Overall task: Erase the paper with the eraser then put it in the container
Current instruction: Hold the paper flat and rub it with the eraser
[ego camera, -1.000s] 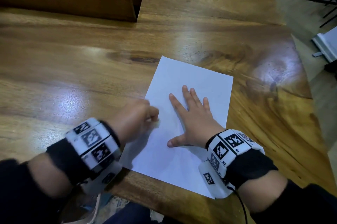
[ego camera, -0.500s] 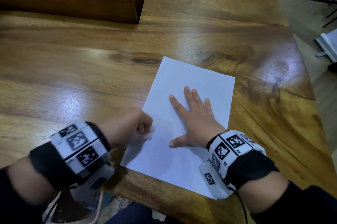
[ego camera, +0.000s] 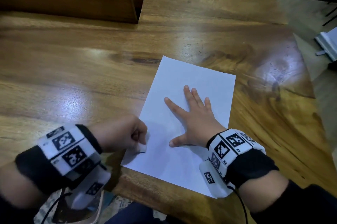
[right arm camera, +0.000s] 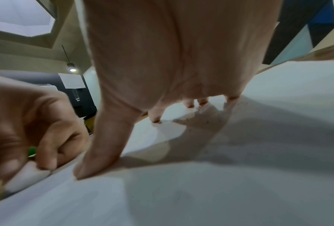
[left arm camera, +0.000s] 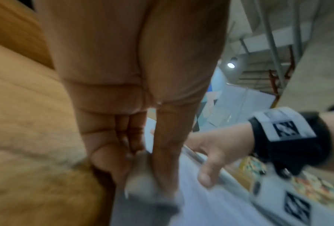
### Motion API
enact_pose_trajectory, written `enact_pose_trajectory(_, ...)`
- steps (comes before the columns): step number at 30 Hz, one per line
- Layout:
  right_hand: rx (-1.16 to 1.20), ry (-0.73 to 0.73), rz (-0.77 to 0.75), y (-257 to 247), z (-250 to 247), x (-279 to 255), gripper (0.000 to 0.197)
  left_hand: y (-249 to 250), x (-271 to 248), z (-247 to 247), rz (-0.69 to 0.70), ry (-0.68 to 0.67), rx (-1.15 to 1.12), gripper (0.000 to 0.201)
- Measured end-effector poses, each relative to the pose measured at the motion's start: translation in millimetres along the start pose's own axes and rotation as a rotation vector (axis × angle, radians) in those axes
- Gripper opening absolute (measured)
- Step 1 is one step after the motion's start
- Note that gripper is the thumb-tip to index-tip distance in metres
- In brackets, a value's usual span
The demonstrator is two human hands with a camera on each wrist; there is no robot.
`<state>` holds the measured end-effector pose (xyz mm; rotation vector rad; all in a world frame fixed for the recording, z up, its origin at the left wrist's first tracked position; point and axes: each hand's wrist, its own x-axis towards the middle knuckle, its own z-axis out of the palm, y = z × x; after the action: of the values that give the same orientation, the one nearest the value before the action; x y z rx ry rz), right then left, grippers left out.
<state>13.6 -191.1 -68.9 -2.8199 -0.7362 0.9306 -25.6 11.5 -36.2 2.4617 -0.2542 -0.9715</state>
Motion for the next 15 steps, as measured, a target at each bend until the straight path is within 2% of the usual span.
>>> enact_pose_trajectory(1, -0.002, 0.002, 0.002, 0, 0, 0, 0.117, 1, 6, -6, -0.007, 0.028, 0.001, 0.023)
enact_pose_trajectory(4, -0.001, 0.006, 0.009, 0, 0, 1, 0.118, 11, 30, -20, 0.030, 0.283, 0.046, 0.008)
enact_pose_trajectory(6, -0.005, -0.002, 0.012, 0, 0, 1, 0.119, 14, 33, -15, 0.057, 0.352, 0.057, 0.012)
enact_pose_trajectory(9, -0.009, -0.006, 0.011, 0, -1, 0, 0.119, 6, 9, 6, 0.070, 0.294, 0.000, 0.015)
enact_pose_trajectory(11, -0.014, -0.004, 0.012, 0, 0, 0, 0.119, 0, -8, 16, 0.065, 0.149, -0.008, 0.019)
enact_pose_trajectory(13, -0.020, -0.002, 0.012, -2, -1, 0, 0.119, -1, -9, 14, 0.038, 0.042, -0.011, 0.012)
enact_pose_trajectory(15, -0.016, -0.002, 0.010, -2, -1, 0, 0.119, 3, 1, 1, 0.032, 0.100, 0.004, 0.008)
